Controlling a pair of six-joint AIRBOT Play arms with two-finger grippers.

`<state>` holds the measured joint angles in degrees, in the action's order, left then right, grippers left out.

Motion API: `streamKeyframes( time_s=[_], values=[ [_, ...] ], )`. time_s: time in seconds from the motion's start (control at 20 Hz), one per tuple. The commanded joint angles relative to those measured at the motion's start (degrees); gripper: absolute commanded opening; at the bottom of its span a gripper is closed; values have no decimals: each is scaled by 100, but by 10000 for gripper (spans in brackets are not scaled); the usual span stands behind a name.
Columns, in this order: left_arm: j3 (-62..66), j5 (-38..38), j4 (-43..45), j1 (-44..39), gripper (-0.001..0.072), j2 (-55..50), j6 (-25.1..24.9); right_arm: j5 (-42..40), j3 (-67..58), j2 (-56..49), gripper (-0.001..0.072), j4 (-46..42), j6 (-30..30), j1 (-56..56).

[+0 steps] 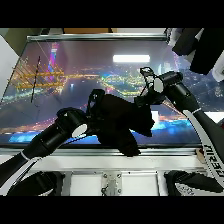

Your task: Fold the clothes and pants, and hang the long-sleeved shirts on hangers.

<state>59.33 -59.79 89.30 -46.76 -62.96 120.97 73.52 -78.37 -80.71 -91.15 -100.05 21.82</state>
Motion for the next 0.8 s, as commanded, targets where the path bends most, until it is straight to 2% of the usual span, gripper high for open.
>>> streamKeyframes(
  time_s=[0.0,0.1,0.3,0.55,0.75],
  values=[
    [557,-7,-55,28,16,-420,-273,-162,-63,57,654,-267,26,-31],
    [903,-170,-52,153,17,-632,-402,-94,-76,516,654,-256,-28,-20],
    [1307,-306,-90,481,16,-833,-468,542,-20,1215,653,-304,-876,389],
    [1834,-649,-94,544,16,-828,-612,627,522,986,652,-844,-2238,1478],
    [2378,-1329,-92,544,16,-780,-925,382,533,638,653,-1217,-2898,1674]
  ],
)
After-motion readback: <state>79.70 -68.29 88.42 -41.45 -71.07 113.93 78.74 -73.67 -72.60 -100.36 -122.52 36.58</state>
